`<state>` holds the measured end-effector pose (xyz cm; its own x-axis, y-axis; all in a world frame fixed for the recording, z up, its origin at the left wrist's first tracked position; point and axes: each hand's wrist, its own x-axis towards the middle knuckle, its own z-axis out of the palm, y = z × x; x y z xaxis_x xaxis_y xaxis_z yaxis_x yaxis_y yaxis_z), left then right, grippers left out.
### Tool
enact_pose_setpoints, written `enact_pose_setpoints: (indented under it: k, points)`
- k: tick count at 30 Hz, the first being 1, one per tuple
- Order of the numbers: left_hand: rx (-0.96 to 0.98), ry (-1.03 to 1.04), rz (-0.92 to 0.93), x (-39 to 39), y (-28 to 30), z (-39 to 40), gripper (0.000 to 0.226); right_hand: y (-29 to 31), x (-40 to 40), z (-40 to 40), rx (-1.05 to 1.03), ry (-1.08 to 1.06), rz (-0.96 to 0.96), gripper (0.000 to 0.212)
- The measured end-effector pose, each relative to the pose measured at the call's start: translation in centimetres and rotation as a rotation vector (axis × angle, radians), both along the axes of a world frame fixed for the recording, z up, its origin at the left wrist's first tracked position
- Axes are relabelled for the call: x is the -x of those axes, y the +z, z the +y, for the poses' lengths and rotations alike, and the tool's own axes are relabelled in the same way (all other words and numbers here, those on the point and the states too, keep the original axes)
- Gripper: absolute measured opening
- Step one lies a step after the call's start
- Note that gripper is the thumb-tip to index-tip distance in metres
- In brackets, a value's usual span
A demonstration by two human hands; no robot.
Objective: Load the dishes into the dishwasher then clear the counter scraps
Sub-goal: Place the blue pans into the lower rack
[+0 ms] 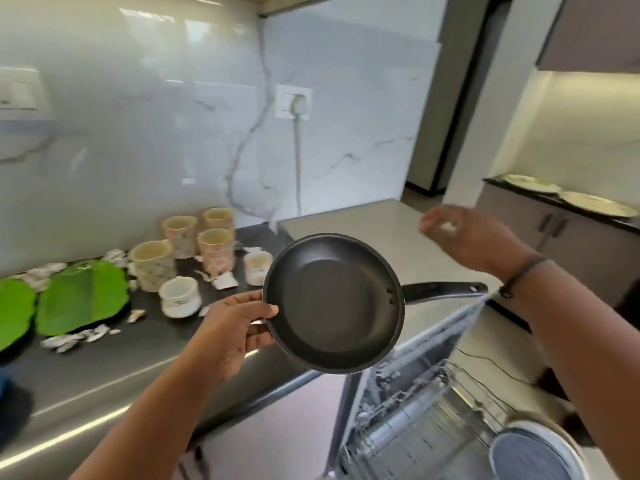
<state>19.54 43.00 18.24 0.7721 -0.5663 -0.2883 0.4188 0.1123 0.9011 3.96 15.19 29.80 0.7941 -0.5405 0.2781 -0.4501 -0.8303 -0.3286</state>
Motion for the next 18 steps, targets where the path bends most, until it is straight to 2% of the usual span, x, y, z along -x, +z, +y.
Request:
enact_pose_setpoints:
  k: [2,4,5,8,11,18]
  points:
    - [-0.032,-0.096,-0.033,2.2,-0.1,-4.6,0.021,-2.0,3.2,-3.8,-0.140,-0.037,0.415,0.053]
    - [-0.054,-0.175,-0.068,4.6,-0.3,-9.4,0.022,-4.3,7.8,-7.4,-0.333,-0.074,0.620,0.074]
    - [-0.058,-0.211,-0.086,5.5,-0.4,-11.4,0.024,-5.5,10.1,-9.0,-0.489,-0.084,0.615,0.079]
    - [-0.082,-0.330,-0.116,9.0,-0.8,-18.6,0.031,-8.9,17.8,-14.0,-0.911,-0.194,0.528,0.071]
    - [-0.114,-0.389,-0.141,12.2,-1.4,-24.9,0.031,-11.9,24.1,-17.6,-1.125,-0.263,0.516,0.068]
    - [-0.244,-0.509,-0.333,18.6,-3.7,-35.5,0.027,-18.1,34.7,-22.5,-1.557,-0.303,0.203,0.049]
